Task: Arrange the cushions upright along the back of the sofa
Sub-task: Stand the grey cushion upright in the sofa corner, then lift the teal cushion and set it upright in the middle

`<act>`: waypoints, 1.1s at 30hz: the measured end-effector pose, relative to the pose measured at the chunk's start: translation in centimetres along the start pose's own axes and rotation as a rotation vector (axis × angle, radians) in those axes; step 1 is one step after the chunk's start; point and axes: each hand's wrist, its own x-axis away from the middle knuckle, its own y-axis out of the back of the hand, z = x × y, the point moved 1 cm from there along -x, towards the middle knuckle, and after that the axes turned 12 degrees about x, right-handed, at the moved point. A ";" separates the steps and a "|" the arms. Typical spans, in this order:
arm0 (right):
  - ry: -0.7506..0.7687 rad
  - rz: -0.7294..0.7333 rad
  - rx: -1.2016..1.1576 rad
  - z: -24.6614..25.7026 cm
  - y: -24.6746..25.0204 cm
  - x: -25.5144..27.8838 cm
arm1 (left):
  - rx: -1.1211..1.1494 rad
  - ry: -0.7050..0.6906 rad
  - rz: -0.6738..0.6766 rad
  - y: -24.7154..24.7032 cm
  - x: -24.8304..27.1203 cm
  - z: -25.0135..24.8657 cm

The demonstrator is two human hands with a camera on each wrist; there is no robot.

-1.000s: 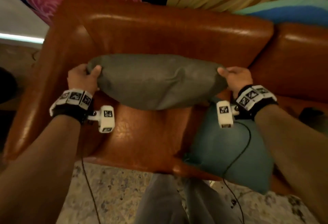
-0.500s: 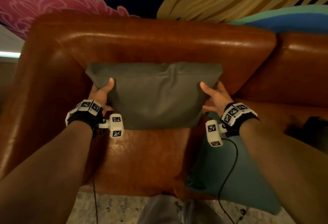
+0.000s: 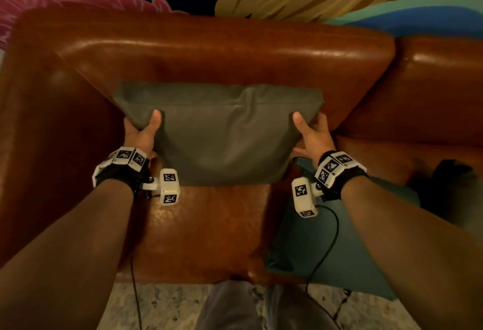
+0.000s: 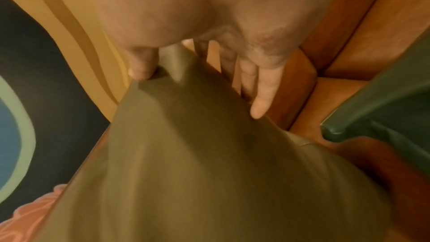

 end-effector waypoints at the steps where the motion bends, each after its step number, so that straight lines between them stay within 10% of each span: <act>1: -0.006 0.004 -0.004 -0.6 0.7 0.4 | 0.013 -0.026 -0.027 0.3 0.4 0.5; 7: -0.149 -0.006 0.099 -9.5 7.7 1.9 | -0.226 -0.155 -0.412 1.0 6.0 7.5; 13: -0.336 -0.053 0.355 -23.7 18.5 1.4 | -0.879 0.190 0.193 -6.2 14.7 18.3; 17: -0.485 -0.183 0.381 -30.0 26.2 0.7 | -0.901 0.271 0.370 -13.6 18.5 24.2; 24: -0.535 -0.039 0.061 -33.3 30.3 -2.5 | -0.710 0.331 0.283 -20.1 18.7 32.3; 33: -0.218 -0.007 0.069 -26.0 29.5 -6.3 | -0.500 0.177 0.133 -24.6 20.5 28.0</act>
